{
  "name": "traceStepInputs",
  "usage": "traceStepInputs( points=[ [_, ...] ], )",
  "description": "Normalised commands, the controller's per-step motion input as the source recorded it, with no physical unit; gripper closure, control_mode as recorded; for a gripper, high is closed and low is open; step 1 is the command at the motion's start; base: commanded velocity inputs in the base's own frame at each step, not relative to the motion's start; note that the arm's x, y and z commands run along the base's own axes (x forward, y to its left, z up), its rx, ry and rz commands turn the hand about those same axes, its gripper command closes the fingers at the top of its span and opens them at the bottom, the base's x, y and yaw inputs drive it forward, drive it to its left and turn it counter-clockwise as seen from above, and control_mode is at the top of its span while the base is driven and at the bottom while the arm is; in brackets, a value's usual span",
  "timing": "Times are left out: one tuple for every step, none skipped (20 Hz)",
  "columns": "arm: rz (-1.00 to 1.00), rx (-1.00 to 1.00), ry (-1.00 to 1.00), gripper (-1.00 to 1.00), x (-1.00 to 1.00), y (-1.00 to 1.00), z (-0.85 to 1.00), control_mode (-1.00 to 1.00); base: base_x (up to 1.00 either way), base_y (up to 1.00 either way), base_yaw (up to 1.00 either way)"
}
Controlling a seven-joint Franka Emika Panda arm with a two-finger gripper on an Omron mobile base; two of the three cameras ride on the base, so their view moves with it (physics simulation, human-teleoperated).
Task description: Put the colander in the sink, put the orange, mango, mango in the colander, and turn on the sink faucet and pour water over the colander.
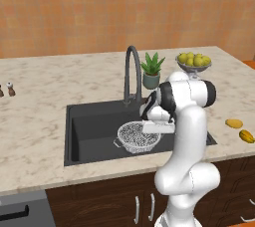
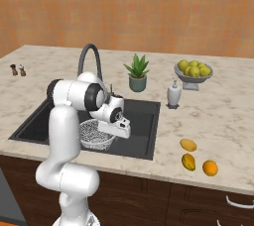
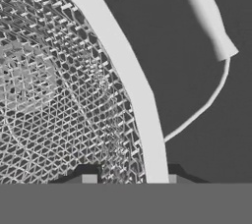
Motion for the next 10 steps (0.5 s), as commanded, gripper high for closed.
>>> traceStepInputs(
  points=[
    [-0.03,-0.04,0.0,1.0,0.0,0.0,-0.07,-1.0,0.0,0.0,0.0],
    [-0.03,-0.02,0.0,1.0,0.0,0.0,-0.01,-1.0,0.0,0.0,0.0],
    [-0.03,0.0,0.0,1.0,0.0,0.0,0.0,-1.0,0.0,0.0,0.0],
    [-0.01,0.0,0.0,1.0,0.0,0.0,0.0,-1.0,0.0,0.0,0.0],
    [-0.02,0.0,-0.01,1.0,0.0,0.0,0.0,-1.0,0.0,0.0,0.0],
    [-0.03,0.0,0.0,1.0,-0.01,0.01,0.0,-1.0,0.0,0.0,0.0],
    [-0.05,0.0,0.0,-1.0,-0.08,0.05,0.0,-1.0,0.0,0.0,0.0],
    [-0.06,0.0,0.0,-1.0,-0.06,0.05,0.0,-1.0,0.0,0.0,0.0],
    [-0.08,0.0,0.0,-1.0,-0.05,0.05,0.0,-1.0,0.0,0.0,0.0],
    [-0.1,0.0,0.0,-1.0,-0.06,0.03,0.0,-1.0,0.0,0.0,0.0]
  ],
)
